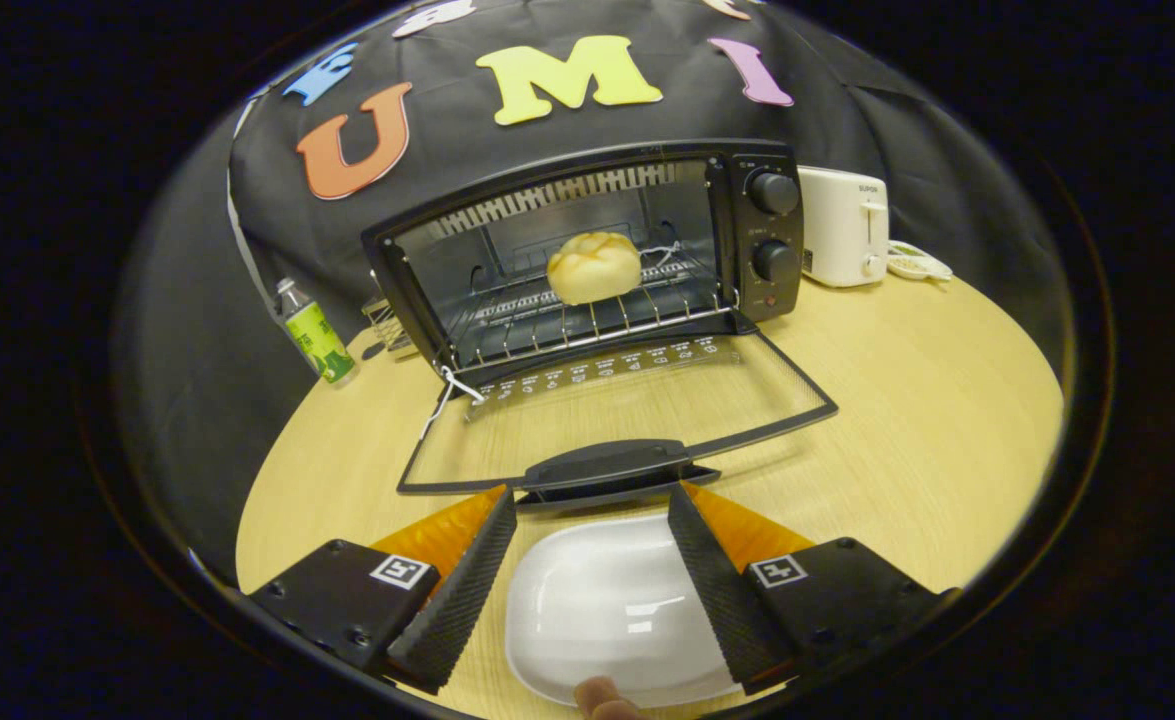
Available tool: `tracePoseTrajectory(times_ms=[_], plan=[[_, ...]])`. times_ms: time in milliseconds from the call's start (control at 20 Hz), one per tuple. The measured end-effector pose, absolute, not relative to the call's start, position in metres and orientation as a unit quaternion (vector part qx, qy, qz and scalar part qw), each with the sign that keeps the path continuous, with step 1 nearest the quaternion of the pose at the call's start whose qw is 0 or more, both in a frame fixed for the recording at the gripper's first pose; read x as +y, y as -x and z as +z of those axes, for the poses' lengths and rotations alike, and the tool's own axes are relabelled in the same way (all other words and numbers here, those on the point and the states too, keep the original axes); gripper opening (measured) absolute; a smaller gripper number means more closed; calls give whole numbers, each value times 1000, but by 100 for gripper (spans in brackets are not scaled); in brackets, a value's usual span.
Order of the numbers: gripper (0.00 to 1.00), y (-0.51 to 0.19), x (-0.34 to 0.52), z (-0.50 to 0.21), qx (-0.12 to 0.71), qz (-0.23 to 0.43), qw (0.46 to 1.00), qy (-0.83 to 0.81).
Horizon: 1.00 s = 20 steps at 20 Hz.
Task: Open the toaster oven, put the food inside, and close the toaster oven door.
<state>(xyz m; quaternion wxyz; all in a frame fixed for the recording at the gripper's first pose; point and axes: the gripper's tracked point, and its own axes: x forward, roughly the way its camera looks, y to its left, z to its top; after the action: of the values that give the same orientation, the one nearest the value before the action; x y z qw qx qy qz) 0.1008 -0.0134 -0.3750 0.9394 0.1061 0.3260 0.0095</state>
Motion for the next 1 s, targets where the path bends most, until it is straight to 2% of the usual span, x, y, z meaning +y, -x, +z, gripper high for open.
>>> tracePoseTrajectory(times_ms=[650,850,1000], plan=[[100,-112,-11,-336,291,-9,952,-93],[100,-127,-5,-286,205,-2,976,-71],[100,-140,-4,-271,175,-2,983,-55]])
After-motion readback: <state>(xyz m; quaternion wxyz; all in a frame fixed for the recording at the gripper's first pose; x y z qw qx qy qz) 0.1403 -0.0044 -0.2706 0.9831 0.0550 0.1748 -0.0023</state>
